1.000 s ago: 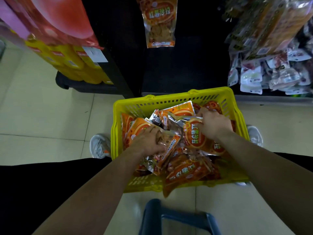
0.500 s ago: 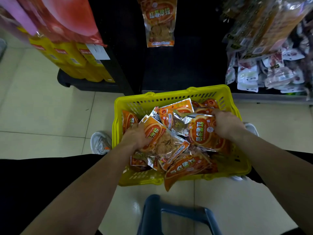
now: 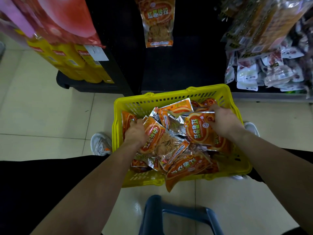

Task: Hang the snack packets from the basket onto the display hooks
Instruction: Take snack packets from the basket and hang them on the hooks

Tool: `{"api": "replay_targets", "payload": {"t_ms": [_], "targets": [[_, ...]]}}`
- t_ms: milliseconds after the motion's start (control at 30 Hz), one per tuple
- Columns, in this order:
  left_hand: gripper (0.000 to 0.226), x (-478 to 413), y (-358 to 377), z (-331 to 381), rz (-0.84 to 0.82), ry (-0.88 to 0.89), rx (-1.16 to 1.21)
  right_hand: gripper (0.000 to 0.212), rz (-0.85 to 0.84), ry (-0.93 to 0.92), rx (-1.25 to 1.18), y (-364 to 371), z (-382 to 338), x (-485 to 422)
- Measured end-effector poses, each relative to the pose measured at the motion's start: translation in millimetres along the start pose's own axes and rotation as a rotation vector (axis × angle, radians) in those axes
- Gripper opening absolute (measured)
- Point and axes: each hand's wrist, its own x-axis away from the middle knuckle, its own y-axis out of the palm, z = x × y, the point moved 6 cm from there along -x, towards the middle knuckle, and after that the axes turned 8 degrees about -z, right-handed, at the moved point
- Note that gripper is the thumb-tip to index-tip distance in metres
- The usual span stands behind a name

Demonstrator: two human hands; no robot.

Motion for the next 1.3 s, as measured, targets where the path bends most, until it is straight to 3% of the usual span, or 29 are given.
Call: {"api": "replay_targets", "payload": {"t_ms": [100, 200, 500, 600, 733, 967, 1200, 1300], "targets": [[0.034, 8.3, -10.7, 3.7, 0.090, 0.064, 0.029, 0.036, 0.036, -0.035, -0.081, -8.0, -7.1, 3.9], [0.021, 19.8, -32.1, 10.3, 0.110, 0.099, 0.045, 0.038, 0.032, -0.116, -0.114, -19.4, -23.1, 8.2], [0.017, 74.9, -131.1, 37.7, 0.167, 0.298, 0.105, 0.038, 0.028, -0.416, -0.034, -87.3, -104.8, 45.3], [0.013, 102.1, -164.0, 48.3, 0.221, 0.370, 0.053, 0.023, 0.049, -0.498, 0.006, -117.5, -125.7, 62.8], [0.008, 131.2, -203.4, 61.9, 0.287, 0.463, 0.009, 0.011, 0.083, -0.485, 0.027, -153.6, -142.6, 81.8], [0.013, 151.4, -220.2, 77.1, 0.304, 0.585, 0.176, 0.020, 0.006, -0.465, -0.080, -164.6, -137.1, 92.9], [0.013, 146.4, -218.6, 102.9, 0.271, 0.647, 0.354, 0.017, 0.353, -0.562, 0.078, -178.4, -155.5, 83.8], [0.014, 146.4, -224.5, 115.4, 0.250, 0.675, 0.407, 0.016, 0.347, -0.602, 0.049, -178.5, -159.9, 77.0]]}}
